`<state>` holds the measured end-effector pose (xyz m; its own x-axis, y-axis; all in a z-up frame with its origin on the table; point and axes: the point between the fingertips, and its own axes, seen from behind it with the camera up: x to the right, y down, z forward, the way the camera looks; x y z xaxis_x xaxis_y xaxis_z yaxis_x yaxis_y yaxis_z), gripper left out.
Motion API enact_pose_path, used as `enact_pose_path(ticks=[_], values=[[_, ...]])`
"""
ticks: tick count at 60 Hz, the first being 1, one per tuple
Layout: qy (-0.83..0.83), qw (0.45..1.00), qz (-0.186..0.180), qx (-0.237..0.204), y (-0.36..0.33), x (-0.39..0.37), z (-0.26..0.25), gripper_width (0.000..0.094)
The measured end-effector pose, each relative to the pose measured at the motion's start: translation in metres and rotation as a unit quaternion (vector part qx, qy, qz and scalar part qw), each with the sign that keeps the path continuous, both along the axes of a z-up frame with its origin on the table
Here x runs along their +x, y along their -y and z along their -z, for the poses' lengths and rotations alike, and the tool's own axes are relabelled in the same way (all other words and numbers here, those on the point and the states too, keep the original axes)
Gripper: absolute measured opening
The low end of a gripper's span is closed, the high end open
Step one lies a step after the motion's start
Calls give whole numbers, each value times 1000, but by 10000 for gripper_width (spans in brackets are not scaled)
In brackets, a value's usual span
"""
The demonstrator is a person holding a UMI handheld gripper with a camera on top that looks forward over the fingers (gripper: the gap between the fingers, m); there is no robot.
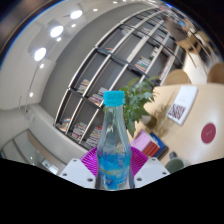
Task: Pour water
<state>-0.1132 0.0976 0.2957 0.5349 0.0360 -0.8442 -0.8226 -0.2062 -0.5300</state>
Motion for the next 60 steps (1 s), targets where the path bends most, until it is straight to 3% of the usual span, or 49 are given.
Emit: enact_pose_path(ticks=[13,24,34,37,44,45,46,60], values=[[253,966,23,48,-10,67,-31,382],[426,904,41,9,-13,137,13,397],[483,874,30,-29,-22,188,74,397],[491,870,28,-38,-26,205,114,406],[489,869,17,-67,-26,210,139,411],[491,869,16,-64,-32,216,166,411],[491,868,13,-73,-22,212,151,412],[474,875,3,-96,-17,214,201,421]])
